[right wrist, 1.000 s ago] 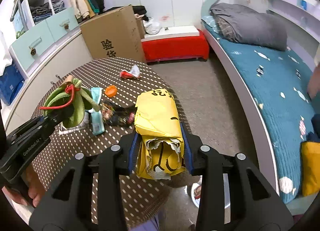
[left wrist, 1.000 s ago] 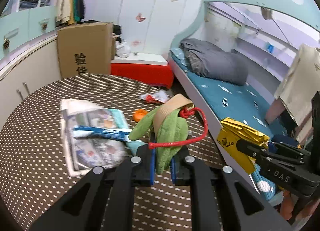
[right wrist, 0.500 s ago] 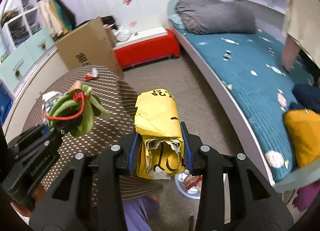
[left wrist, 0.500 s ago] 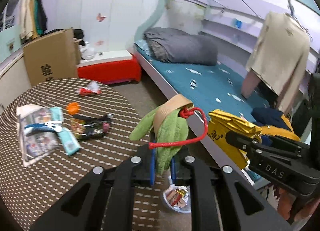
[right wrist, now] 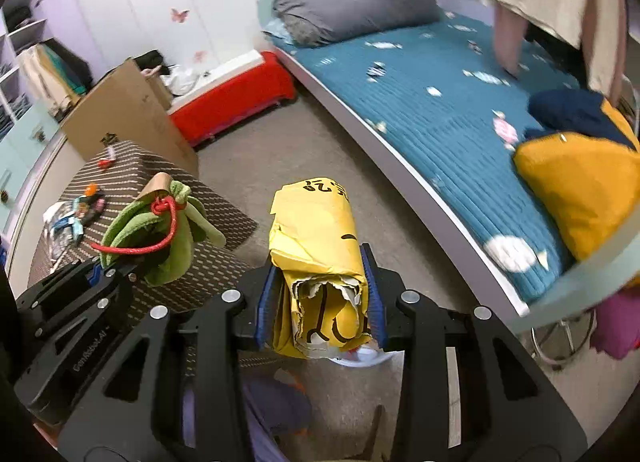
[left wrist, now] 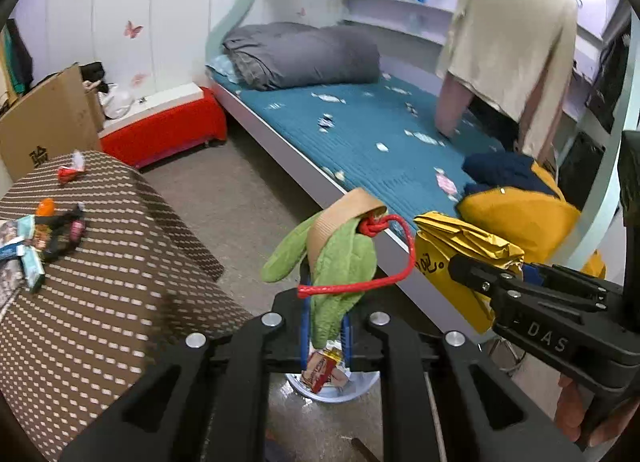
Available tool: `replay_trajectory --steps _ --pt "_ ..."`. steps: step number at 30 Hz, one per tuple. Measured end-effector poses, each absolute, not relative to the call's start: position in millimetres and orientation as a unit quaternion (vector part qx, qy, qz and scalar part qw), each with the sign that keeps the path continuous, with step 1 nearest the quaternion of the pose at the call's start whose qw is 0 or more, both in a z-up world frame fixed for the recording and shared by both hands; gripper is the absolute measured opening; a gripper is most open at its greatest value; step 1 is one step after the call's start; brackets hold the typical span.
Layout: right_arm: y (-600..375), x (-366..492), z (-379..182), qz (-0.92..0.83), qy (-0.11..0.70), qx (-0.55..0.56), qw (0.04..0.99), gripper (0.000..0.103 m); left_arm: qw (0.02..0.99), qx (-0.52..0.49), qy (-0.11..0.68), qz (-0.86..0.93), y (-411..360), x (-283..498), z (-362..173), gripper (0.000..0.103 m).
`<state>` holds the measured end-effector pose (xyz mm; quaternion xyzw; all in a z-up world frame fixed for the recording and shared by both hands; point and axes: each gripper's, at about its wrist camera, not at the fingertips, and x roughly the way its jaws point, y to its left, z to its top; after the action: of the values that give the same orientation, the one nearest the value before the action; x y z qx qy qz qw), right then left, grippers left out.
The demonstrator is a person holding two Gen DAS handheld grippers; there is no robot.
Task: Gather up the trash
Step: 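Carry the green pouch and yellow bag over the bucket with both tools, then open the left gripper to drop the green pouch into the bucket, then open the right gripper to drop the yellow bag into the bucket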
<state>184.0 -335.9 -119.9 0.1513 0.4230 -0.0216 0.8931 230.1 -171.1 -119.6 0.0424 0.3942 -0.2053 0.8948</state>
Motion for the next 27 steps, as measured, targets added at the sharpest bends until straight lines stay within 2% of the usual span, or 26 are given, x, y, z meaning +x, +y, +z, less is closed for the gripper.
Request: replay_trajectory --steps 12,15,17,18,27 --pt "-385.4 162.4 -179.2 -0.078 0.470 0.182 0.860 0.037 0.863 0.086 0.451 -0.211 -220.4 235.1 -183.8 0.012" --pt "-392.1 159.5 -192.5 -0.086 0.481 0.188 0.852 0.037 0.856 0.094 0.461 -0.213 -228.5 237.3 -197.5 0.021" --pt "-394.5 158.5 -199.6 -0.089 0.488 0.193 0.847 0.037 0.853 0.103 0.464 -0.218 -233.2 239.5 -204.1 0.058" --pt "-395.8 158.1 -203.2 -0.090 0.491 0.196 0.844 0.037 0.854 0.106 0.461 -0.216 -234.6 239.7 -205.2 0.061" --pt "-382.4 171.8 -215.3 -0.079 0.504 0.193 0.838 0.037 0.858 0.101 0.474 -0.172 -197.4 251.9 -209.7 0.061"
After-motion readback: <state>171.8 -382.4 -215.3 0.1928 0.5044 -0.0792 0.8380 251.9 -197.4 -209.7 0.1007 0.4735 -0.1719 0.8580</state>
